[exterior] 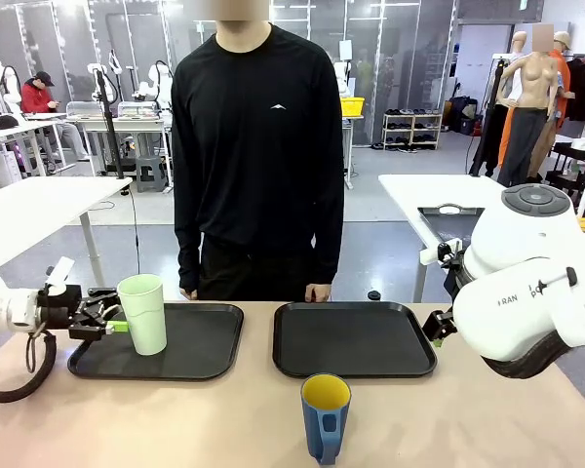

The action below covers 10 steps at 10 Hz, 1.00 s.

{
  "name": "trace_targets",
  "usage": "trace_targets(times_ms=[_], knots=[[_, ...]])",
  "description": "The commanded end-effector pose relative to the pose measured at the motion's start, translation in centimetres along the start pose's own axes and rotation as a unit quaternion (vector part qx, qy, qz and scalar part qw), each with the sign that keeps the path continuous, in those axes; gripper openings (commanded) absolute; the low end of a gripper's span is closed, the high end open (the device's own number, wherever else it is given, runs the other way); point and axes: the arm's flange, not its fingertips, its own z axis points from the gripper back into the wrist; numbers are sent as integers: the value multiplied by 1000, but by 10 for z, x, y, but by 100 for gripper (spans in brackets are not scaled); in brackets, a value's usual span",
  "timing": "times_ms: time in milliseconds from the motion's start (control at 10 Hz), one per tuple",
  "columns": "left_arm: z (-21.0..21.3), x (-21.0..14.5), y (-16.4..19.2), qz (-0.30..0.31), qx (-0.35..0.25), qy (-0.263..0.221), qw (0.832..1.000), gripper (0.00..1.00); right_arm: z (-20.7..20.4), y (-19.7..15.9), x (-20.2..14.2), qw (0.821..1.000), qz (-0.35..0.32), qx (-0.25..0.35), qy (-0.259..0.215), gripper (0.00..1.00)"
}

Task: Sort and store the cups by type.
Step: Place the picked Reusable plastic cup into the Flat Tray indicated by the person.

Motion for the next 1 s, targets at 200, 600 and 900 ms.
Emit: trace_targets(times_ms=[200,600,900], knots=[[20,7,-4,15,32,-5,999,100,-1,0,0,1000,-2,0,0,100],[24,0,0,8,24,1,1000,100,-1,0,0,1000,-2,0,0,100],[24,0,0,8,24,1,1000,100,-1,0,0,1000,-2,0,0,100]])
